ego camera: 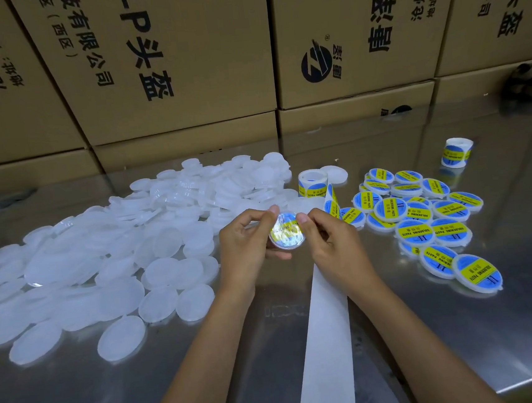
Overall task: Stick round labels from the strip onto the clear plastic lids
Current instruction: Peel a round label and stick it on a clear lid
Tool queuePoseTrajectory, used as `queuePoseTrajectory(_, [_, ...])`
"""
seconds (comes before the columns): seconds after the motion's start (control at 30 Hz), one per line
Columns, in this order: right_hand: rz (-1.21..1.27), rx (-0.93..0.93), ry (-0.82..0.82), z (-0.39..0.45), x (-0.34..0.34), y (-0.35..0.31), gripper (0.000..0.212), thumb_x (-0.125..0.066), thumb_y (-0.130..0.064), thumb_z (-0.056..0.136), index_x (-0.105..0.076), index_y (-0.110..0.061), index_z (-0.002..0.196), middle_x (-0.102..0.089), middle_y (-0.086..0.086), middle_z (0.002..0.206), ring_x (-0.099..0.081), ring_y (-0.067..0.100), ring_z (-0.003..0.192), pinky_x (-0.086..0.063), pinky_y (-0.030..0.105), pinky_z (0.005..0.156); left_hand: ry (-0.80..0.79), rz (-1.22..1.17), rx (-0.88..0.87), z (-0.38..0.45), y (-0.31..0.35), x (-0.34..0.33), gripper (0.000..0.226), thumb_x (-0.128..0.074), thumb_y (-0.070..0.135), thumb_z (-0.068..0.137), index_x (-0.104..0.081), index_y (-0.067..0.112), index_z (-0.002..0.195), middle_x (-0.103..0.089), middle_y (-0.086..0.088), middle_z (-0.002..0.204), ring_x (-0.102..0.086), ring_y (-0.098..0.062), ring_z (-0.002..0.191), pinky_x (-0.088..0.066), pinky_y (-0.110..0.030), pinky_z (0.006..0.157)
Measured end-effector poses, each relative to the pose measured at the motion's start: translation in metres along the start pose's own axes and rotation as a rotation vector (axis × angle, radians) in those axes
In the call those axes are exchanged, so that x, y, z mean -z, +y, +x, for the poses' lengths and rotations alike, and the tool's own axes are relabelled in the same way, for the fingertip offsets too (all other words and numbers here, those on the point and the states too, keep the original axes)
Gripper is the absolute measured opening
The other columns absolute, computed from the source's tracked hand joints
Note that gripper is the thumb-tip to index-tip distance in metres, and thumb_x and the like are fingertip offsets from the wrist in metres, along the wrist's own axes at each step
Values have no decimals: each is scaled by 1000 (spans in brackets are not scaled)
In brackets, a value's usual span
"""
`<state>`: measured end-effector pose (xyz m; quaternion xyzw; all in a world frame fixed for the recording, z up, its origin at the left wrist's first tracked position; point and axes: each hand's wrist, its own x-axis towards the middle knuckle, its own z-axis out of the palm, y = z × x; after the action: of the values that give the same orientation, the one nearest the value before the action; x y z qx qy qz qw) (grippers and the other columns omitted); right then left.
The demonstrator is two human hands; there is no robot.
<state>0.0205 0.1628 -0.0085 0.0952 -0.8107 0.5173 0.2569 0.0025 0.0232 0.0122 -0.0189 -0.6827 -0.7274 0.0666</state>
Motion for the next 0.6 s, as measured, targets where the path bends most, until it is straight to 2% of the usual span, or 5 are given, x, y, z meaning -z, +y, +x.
queuePoseTrajectory(0.07, [12,-14,-1,0,0,1,40,-51,-25,103,-36,-14,67,-30,-8,58,-28,8,57,-25,22,52,7,23,17,1,0,0,21,-69,36,94,-76,16,94,-77,-3,84,-75,-26,67,-61,-32,54])
queuePoseTrajectory(0.17, [44,-52,22,1,1,1,41,-52,-27,102,-37,-11,67,-29,-9,58,-27,8,58,-25,22,53,-108,-37,22,0,0,0,13,-75,22,91,-74,16,102,-77,-5,91,-76,-20,77,-60,-31,54])
queuePoseTrajectory(0.27, [92,-72,27,2,2,0,42,-50,-28,103,-36,-9,68,-30,-8,59,-29,8,59,-27,22,54,-212,-30,34,-2,-1,-3,32,-81,9,83,-64,15,110,-77,-6,90,-76,-19,79,-60,-31,57])
queuePoseTrajectory(0.47, [219,-125,-65,1,0,-4,44,-46,-35,104,-38,-4,73,-32,5,65,-32,15,63,-29,31,60,-95,-40,-41,-2,-1,-1,29,-78,19,87,-59,2,102,-78,-6,86,-76,-24,73,-61,-32,54])
queuePoseTrajectory(0.6, [70,-121,-98,-3,-5,-3,45,-65,-45,91,-41,-17,66,-37,-13,53,-32,7,54,-28,22,54,-23,-74,-30,-1,0,0,29,-75,19,90,-60,-3,100,-77,-5,81,-74,-22,65,-58,-30,51])
